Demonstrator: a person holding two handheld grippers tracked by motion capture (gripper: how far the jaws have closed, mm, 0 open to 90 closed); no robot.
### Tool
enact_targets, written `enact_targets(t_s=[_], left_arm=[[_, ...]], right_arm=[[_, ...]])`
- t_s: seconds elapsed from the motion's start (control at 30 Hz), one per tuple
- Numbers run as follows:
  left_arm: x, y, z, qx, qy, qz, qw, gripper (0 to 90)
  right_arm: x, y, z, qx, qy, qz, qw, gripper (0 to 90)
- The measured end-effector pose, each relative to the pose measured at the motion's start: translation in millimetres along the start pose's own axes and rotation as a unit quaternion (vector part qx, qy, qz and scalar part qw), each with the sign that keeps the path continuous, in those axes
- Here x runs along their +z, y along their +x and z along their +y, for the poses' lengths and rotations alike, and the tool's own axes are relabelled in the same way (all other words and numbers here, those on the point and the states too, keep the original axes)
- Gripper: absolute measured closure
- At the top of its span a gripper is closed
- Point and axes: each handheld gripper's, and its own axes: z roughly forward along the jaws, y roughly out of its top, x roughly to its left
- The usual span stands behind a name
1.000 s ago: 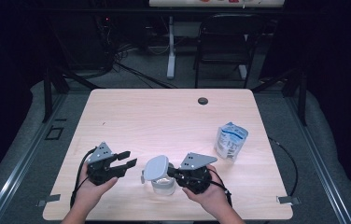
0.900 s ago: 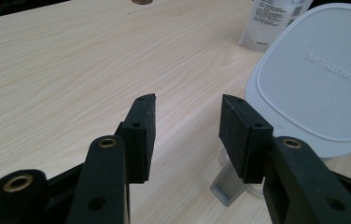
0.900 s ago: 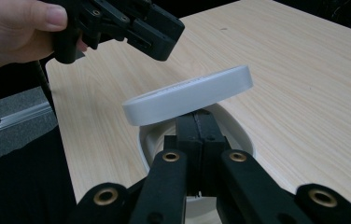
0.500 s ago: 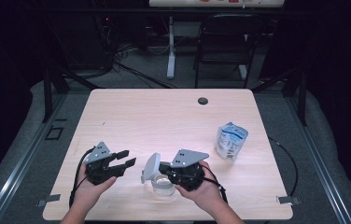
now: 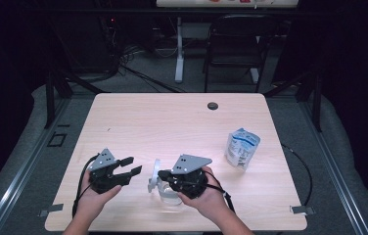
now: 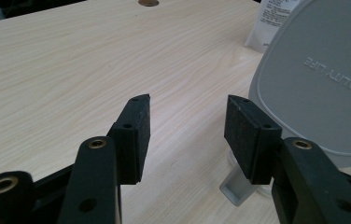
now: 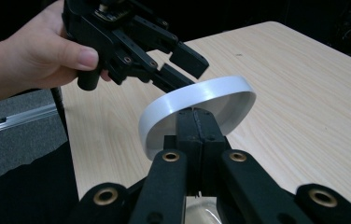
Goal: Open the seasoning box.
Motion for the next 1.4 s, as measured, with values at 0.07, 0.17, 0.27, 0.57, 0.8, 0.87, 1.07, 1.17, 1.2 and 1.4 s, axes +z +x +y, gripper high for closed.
enact_targets(t_s=[0.07,0.17,0.27,0.57,0.8,0.87,1.07,1.17,1.2,1.4], left_arm=[[-0.5,0.2,-0.2,-0.003,-0.003,0.002,1.0,51.3],[-0.8,1.2,-0.7,-0.005,-0.007,0.002,1.0,51.1],[-0.6,1.2,-0.9,-0.006,-0.007,0.003,1.0,51.0],[0.7,1.2,-1.8,-0.008,-0.004,0.007,0.9999,50.2],[1.0,1.5,-2.3,-0.009,0.0,0.008,0.9999,50.5],[0.9,1.8,-2.4,-0.008,0.001,0.008,0.9999,50.5],[1.1,1.3,-2.5,-0.002,-0.001,0.01,0.9999,50.3],[1.0,1.3,-2.5,-0.001,-0.001,0.012,0.9999,50.1],[1.0,1.3,-2.5,-0.002,-0.002,0.012,0.9999,50.0],[0.6,1.8,-2.6,-0.004,0.0,0.015,0.9999,49.7]], right_arm=[[1.7,1.4,1.9,-0.005,0.002,0.0,1.0,90.0],[3.1,2.0,2.9,-0.01,0.005,0.0,0.9999,90.0],[2.7,1.9,2.3,-0.008,0.004,-0.001,1.0,90.0],[0.1,0.4,1.2,-0.008,0.004,-0.003,1.0,90.0],[-0.2,-0.8,-1.3,-0.004,0.004,-0.006,1.0,90.0],[-0.5,-1.1,-2.0,-0.003,0.003,-0.006,1.0,88.7],[-4.6,-4.2,-5.4,0.004,0.001,-0.011,0.9999,85.8],[-8.5,-6.4,-8.0,0.006,0.002,-0.012,0.9999,83.9],[-10.1,-7.4,-9.4,0.008,0.003,-0.015,0.9999,83.4],[-14.8,-11.4,-14.7,0.015,0.002,-0.022,0.9996,80.6]])
